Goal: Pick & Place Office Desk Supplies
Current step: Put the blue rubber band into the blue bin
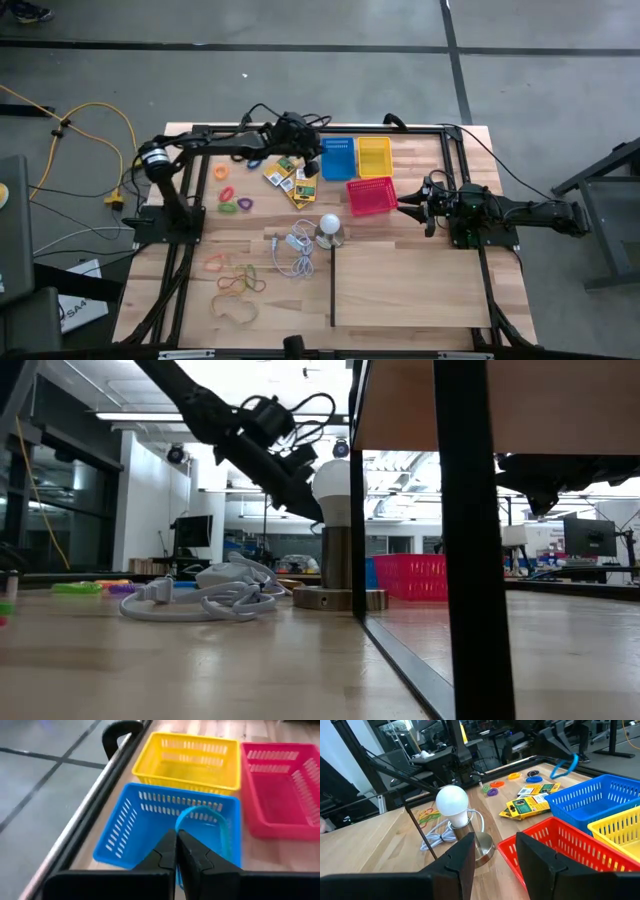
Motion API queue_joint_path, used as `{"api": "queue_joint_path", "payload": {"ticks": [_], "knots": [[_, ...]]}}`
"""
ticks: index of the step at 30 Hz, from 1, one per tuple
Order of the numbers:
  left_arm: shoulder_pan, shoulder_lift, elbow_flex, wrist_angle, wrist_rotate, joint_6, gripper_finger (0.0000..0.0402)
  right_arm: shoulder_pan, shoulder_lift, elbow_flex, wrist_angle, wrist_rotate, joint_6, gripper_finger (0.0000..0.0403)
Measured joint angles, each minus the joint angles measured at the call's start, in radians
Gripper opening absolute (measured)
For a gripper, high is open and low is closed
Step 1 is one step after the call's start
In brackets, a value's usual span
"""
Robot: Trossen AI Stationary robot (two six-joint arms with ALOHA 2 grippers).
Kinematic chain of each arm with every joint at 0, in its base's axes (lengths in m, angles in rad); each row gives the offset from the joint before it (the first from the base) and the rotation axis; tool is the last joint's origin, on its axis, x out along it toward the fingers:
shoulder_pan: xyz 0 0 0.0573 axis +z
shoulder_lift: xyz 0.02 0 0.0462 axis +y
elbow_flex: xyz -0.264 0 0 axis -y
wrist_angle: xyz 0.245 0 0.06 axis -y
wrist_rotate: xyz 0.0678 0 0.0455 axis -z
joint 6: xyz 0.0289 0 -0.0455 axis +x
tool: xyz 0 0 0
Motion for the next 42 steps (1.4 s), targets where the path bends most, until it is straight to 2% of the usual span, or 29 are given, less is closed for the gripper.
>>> {"api": "queue_joint_path", "payload": {"ticks": [12, 30, 42], "knots": [[0.018, 0.107, 0.001, 0.200, 0.018, 0.092, 0.0001, 0.000, 0.000, 0.000, 0.000, 0.000, 0.000, 0.0130], [0.022, 0.123, 0.001, 0.213, 0.046, 0.126, 0.0002, 0.000, 0.000, 0.000, 0.000, 0.000, 0.000, 0.0130], [0.023, 0.123, 0.000, 0.212, 0.064, 0.130, 0.0063, 0.000, 0.000, 0.000, 0.000, 0.000, 0.000, 0.0130]]}}
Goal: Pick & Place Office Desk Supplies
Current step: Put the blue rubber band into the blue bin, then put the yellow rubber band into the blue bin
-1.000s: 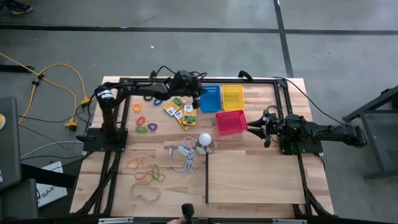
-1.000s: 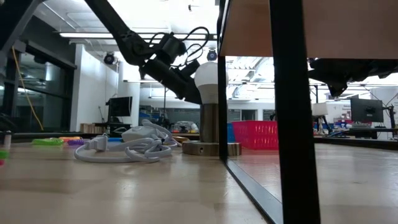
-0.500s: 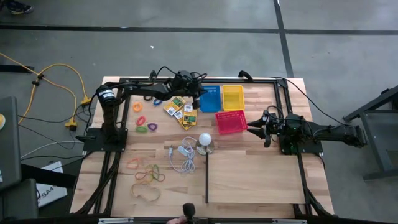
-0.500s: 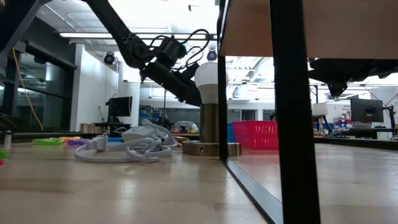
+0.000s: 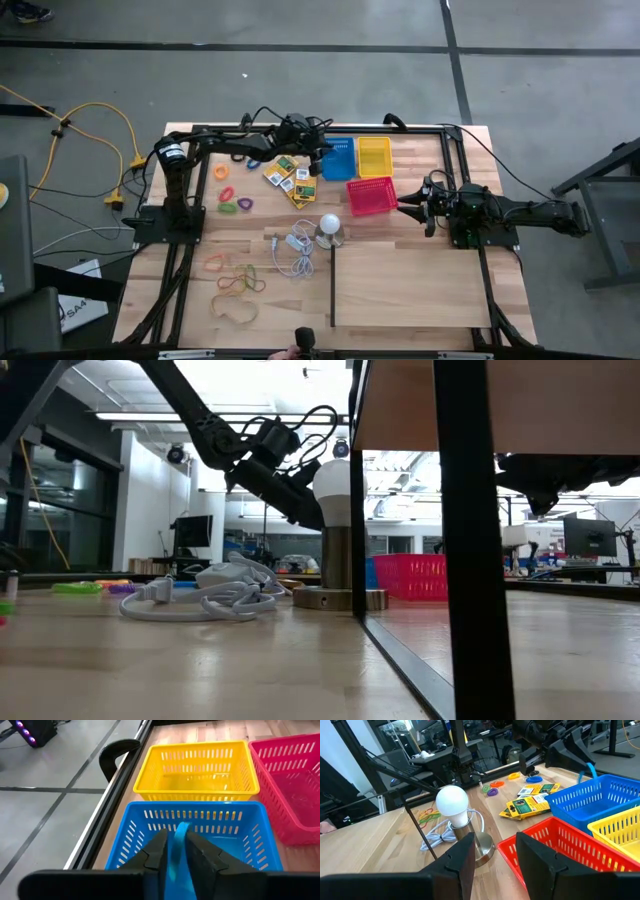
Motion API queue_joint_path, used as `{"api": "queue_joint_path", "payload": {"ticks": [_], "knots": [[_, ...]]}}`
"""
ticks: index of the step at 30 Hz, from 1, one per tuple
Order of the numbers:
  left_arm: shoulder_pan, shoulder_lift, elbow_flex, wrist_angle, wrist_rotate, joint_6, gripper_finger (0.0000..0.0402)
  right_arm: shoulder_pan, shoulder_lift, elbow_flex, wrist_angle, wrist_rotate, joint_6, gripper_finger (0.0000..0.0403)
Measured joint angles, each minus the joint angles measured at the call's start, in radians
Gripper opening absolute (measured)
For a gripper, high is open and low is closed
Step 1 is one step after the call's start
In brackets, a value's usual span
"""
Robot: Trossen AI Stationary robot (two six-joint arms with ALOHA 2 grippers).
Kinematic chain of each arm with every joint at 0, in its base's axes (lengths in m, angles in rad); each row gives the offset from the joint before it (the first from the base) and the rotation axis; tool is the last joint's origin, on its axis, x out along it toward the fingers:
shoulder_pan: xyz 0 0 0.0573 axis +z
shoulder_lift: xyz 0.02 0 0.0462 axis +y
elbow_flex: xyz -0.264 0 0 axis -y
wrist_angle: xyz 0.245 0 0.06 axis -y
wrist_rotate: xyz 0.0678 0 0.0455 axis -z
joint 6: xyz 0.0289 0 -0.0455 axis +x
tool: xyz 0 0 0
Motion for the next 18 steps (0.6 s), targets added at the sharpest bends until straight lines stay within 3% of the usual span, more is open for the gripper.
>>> {"api": "queue_joint_path", "payload": {"ticks": [18], "knots": [[0.000, 0.000, 0.000, -0.001, 0.003, 0.002, 0.0069, 0.000, 0.000, 0.000, 0.000, 0.000, 0.000, 0.0130]]}}
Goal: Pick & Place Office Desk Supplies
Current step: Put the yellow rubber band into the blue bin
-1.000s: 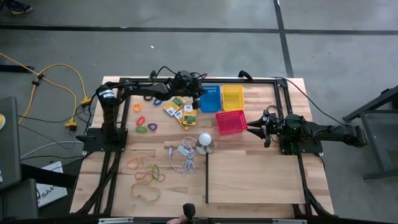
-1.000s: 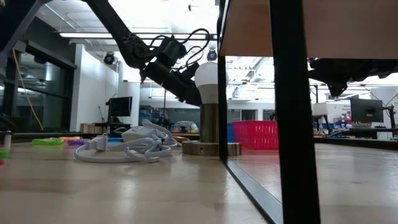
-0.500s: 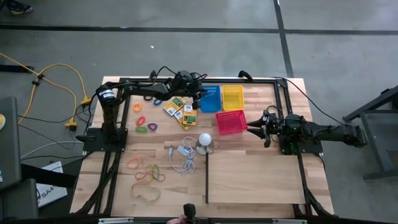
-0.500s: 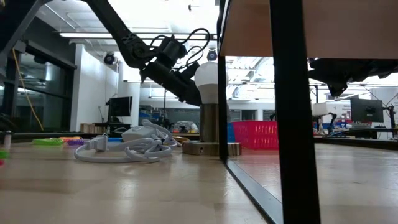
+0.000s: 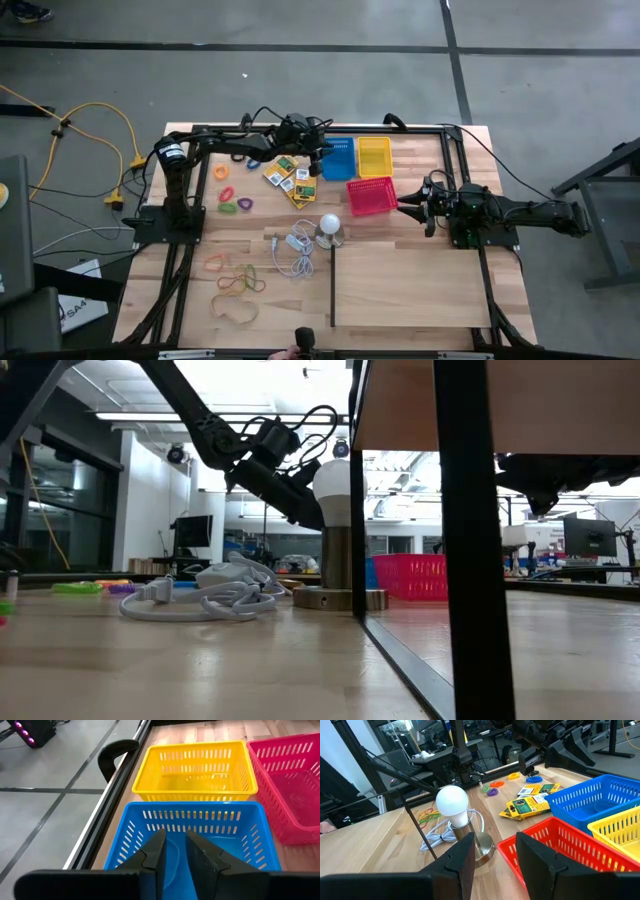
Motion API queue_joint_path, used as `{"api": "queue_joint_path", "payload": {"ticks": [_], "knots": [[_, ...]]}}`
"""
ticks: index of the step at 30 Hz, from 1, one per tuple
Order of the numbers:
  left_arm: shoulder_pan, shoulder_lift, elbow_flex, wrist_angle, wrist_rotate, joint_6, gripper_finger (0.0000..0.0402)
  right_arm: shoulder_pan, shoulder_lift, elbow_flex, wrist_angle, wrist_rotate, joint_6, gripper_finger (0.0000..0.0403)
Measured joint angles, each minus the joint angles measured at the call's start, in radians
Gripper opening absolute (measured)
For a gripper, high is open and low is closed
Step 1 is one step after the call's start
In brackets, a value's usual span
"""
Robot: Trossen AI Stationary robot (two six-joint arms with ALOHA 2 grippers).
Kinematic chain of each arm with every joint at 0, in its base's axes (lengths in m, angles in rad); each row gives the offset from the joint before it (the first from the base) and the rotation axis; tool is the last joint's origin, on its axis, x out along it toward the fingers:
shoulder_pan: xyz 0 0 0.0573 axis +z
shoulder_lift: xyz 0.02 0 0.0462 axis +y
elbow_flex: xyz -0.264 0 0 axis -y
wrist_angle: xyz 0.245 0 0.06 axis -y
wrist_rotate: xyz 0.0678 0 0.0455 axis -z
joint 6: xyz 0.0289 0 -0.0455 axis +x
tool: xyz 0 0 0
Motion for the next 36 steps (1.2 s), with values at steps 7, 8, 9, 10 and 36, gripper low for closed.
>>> {"api": "queue_joint_path", "payload": {"ticks": [7, 8, 9, 10, 36], "knots": [[-0.002, -0.022, -0.002, -0.026, 0.000, 0.002, 0.0069, 0.000, 0.000, 0.000, 0.000, 0.000, 0.000, 0.0130], [-0.005, -0.039, -0.002, -0.031, 0.000, 0.008, 0.0069, 0.000, 0.000, 0.000, 0.000, 0.000, 0.000, 0.0130], [-0.007, -0.058, -0.001, -0.046, -0.002, 0.017, 0.0069, 0.000, 0.000, 0.000, 0.000, 0.000, 0.000, 0.0130], [-0.009, -0.080, -0.001, -0.071, -0.005, 0.024, 0.0069, 0.000, 0.000, 0.000, 0.000, 0.000, 0.000, 0.0130], [-0.244, -0.437, -0.193, -0.576, -0.170, -0.191, 0.0069, 0.000, 0.000, 0.000, 0.000, 0.000, 0.000, 0.0130]]}}
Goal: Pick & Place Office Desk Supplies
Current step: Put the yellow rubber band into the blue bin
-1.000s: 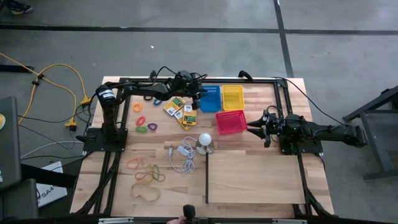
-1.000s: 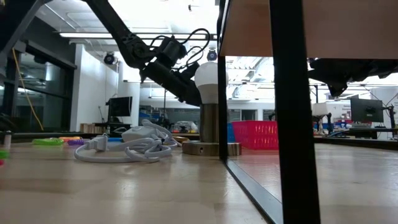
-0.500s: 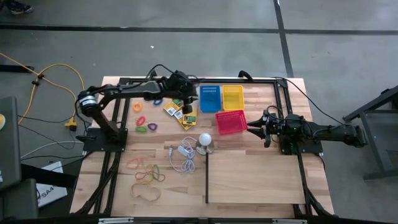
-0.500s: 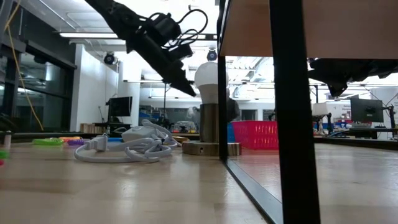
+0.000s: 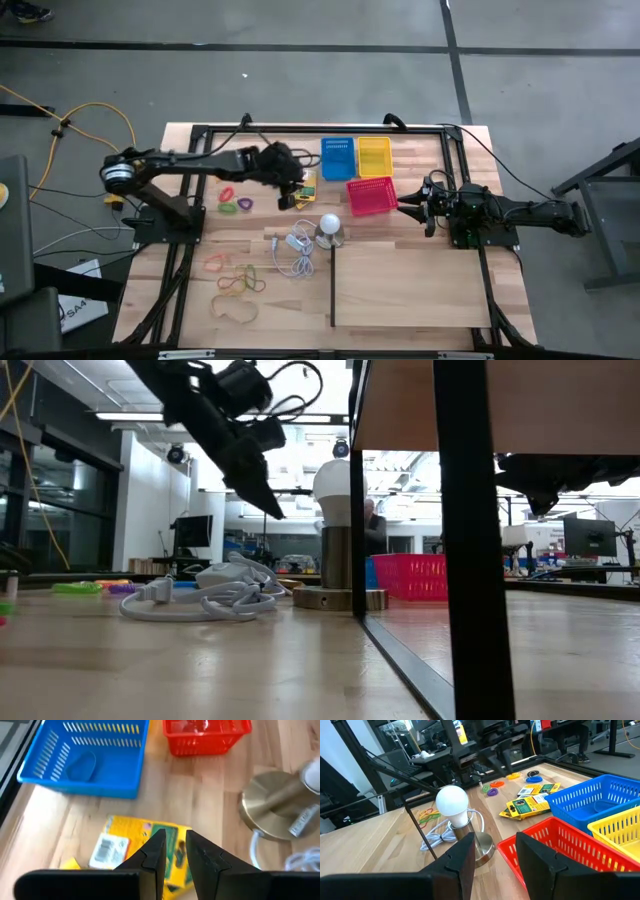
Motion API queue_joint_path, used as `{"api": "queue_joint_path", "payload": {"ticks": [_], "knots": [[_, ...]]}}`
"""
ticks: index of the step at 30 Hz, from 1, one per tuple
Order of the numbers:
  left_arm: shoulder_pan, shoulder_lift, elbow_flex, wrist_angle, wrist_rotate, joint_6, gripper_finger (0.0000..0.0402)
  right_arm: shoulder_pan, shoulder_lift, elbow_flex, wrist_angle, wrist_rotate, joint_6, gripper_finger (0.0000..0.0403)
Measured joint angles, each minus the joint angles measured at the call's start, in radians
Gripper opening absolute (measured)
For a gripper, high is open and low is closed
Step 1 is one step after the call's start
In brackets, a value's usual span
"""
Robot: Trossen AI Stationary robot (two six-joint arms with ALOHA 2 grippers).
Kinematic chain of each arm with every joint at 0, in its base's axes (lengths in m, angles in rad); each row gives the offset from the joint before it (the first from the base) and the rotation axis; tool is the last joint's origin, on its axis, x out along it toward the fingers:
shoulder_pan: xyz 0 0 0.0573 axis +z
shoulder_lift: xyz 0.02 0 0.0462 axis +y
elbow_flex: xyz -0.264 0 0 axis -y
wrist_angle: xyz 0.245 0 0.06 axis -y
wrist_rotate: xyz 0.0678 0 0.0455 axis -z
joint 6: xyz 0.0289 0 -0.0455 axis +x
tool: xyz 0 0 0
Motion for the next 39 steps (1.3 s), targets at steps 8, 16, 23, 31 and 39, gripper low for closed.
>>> {"api": "queue_joint_path", "payload": {"ticks": [8, 16, 23, 31, 39], "knots": [[-0.164, -0.151, -0.148, -0.006, -0.139, -0.130, 0.0069, 0.000, 0.000, 0.000, 0.000, 0.000, 0.000, 0.0130], [-0.380, -0.252, -0.240, -0.070, -0.286, -0.313, 0.0069, 0.000, 0.000, 0.000, 0.000, 0.000, 0.000, 0.0130], [-0.611, -0.266, -0.245, -0.169, -0.443, -0.544, 0.0069, 0.000, 0.000, 0.000, 0.000, 0.000, 0.000, 0.0130], [-0.850, -0.266, -0.245, -0.298, -0.577, -0.919, 0.0069, 0.000, 0.000, 0.000, 0.000, 0.000, 0.000, 0.0130], [-1.028, -0.266, -0.245, -0.427, -0.602, -1.276, 0.0069, 0.000, 0.000, 0.000, 0.000, 0.000, 0.000, 0.0130]]}}
